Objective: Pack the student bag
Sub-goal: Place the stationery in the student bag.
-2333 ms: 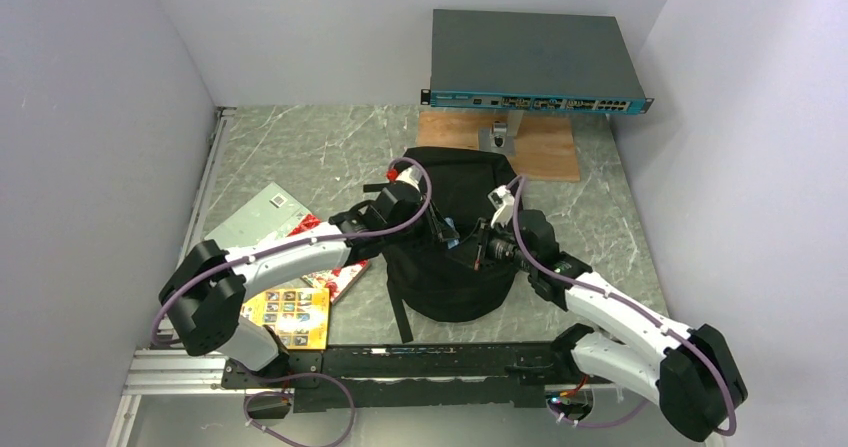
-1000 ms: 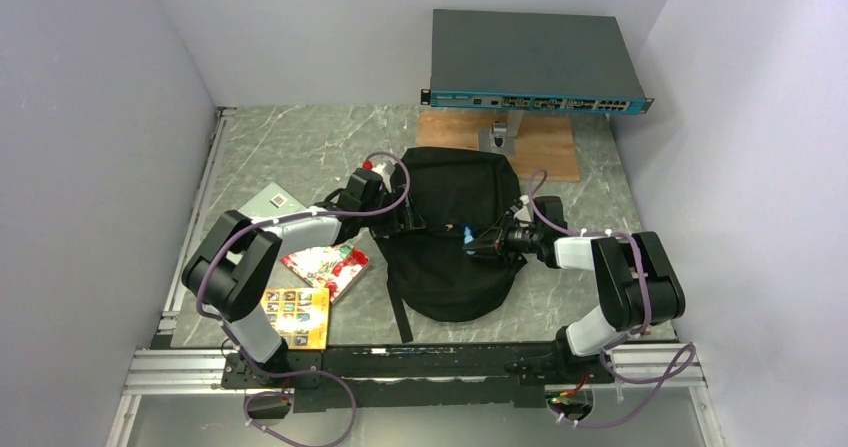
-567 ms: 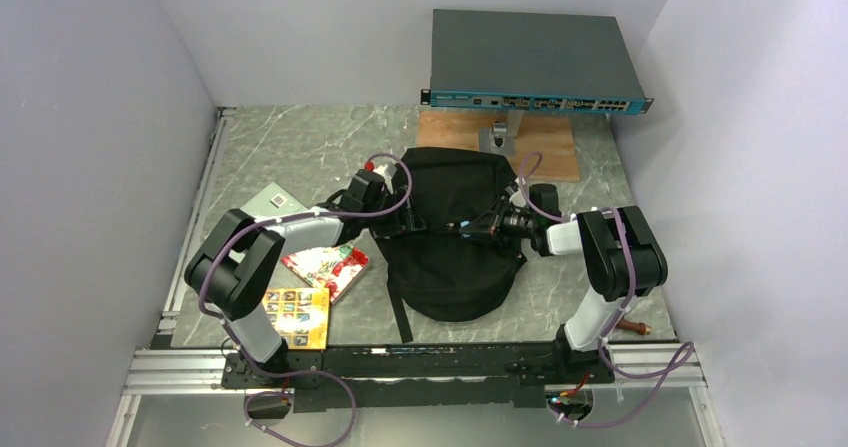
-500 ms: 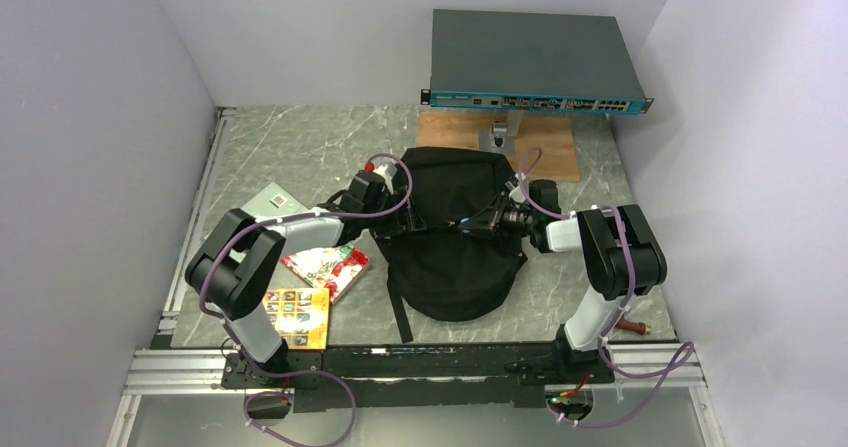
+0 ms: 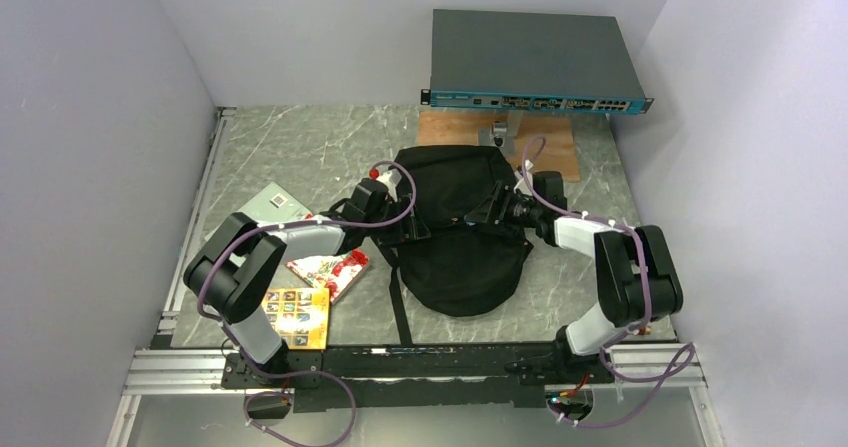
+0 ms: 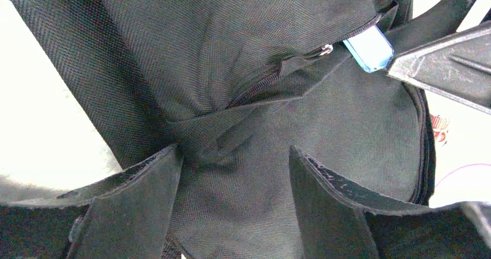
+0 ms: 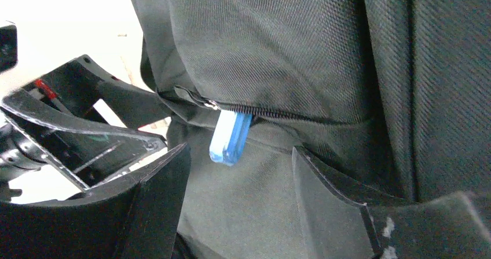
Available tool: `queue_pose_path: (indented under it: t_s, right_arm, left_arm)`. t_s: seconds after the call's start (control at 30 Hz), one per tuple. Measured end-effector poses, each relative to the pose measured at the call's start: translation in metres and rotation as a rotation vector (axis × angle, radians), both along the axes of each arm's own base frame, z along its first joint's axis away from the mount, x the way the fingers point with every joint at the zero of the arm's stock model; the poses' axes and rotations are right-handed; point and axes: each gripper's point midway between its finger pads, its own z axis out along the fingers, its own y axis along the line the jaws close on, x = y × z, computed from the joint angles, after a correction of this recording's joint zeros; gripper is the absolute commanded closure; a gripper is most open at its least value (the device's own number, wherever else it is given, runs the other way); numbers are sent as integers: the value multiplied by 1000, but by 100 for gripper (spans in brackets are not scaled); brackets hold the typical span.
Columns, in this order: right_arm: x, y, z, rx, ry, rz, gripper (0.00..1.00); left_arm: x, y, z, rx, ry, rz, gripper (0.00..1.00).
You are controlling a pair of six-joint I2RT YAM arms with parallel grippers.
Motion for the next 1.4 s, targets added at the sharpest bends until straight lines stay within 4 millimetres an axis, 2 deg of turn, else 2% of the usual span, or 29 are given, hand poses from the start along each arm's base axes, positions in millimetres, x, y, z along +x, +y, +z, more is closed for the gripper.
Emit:
queue_pose_path:
  t_s: [0.1,0.27,0.43,0.63,0.8,0.93,1.03,1.1,1.3,1.4]
  right_arm:
    - [-5,-8,3,-64,-19,-3,47]
    - [-16,-15,9,-106,-42,2,81]
    - [-19,-12,16,-103,-60,12,100]
    - [-19,-4,4,-84,-13,29,100]
    - [-1,2,-11,-67,30,16,100]
    - [15,4,-12,-66,36,1,100]
    - [16,3,-10,-84,29,-4,100]
    - [12,0,-5,-96,26,-3,100]
    - [-12,-6,30,-112,-55,5,100]
    - [-18,-5,42,-110,-85,12,100]
  left_arm:
    - [-1,-1,0,0,0,-4,28]
    - [-1,-1,0,0,-1,-4,28]
    - [-2,-1,-1,-3,-4,-5,29]
    - [-4,-3,-1,-5,-4,-14,29]
    - [-5,-5,-2,-4,-1,-19,30]
    - [-5,-5,-2,-3,-1,-19,30]
    - [-6,-6,-2,-3,-2,-21,30]
    - [-6,-6,-2,-2,-2,-23,30]
    - [-7,-7,-2,-5,-1,-30,30]
    - [-7,-7,-2,-8,0,-34,30]
